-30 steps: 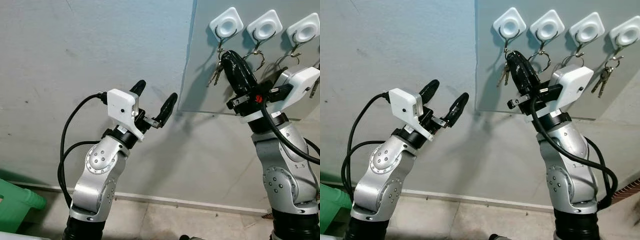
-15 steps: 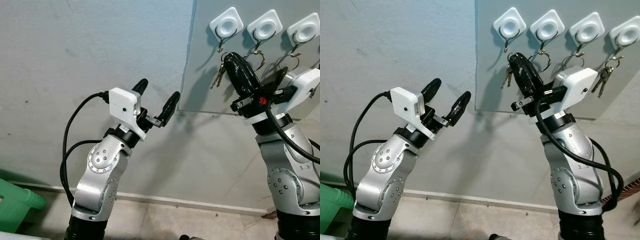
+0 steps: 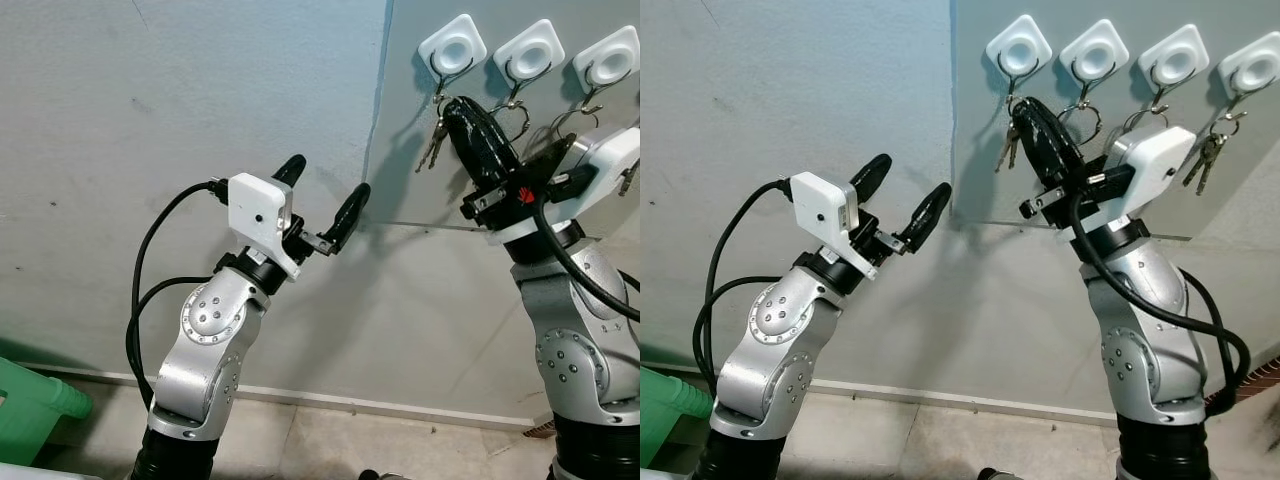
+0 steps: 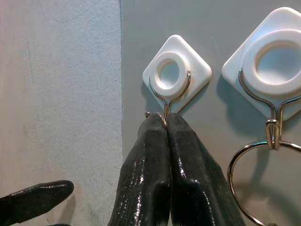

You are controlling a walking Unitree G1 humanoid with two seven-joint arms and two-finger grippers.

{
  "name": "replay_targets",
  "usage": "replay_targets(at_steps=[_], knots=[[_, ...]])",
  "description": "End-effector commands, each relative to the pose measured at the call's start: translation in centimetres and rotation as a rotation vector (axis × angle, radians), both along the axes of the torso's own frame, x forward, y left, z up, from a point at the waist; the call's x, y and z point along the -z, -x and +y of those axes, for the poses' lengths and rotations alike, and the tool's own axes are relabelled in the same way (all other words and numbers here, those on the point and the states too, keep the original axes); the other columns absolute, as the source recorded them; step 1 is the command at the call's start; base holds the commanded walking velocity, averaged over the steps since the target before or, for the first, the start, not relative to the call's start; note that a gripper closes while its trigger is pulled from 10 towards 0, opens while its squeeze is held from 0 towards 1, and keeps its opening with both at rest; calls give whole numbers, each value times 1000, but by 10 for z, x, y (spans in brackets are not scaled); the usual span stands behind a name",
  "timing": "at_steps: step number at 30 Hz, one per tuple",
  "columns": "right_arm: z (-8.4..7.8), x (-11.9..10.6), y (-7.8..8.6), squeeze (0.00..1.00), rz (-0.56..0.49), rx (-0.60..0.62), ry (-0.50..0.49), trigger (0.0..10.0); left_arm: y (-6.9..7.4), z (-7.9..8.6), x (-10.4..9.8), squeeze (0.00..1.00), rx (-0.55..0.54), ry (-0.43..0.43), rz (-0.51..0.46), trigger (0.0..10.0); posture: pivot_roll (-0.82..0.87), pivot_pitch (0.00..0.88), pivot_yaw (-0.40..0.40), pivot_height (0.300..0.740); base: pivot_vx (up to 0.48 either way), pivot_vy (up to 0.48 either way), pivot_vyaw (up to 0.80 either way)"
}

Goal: Hang keys on a hook

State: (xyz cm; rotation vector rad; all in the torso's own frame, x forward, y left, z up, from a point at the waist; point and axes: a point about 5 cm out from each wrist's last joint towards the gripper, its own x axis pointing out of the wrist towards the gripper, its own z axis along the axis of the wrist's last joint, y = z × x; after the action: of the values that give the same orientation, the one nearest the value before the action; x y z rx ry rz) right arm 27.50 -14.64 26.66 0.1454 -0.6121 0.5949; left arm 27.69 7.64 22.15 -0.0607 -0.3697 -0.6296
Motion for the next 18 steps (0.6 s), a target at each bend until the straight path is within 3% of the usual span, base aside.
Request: replay_targets(at_steps=[1, 18], knots=[[3, -10, 3, 0, -41, -26, -1, 10000, 1, -2, -3, 0, 12, -7, -15, 10000, -32, 115, -14, 740, 0, 0, 0], [5, -8, 3, 0, -31, -37, 16, 10000, 1, -1, -2, 0, 4, -5, -9, 10000, -35, 118, -12, 740, 0, 0, 0]])
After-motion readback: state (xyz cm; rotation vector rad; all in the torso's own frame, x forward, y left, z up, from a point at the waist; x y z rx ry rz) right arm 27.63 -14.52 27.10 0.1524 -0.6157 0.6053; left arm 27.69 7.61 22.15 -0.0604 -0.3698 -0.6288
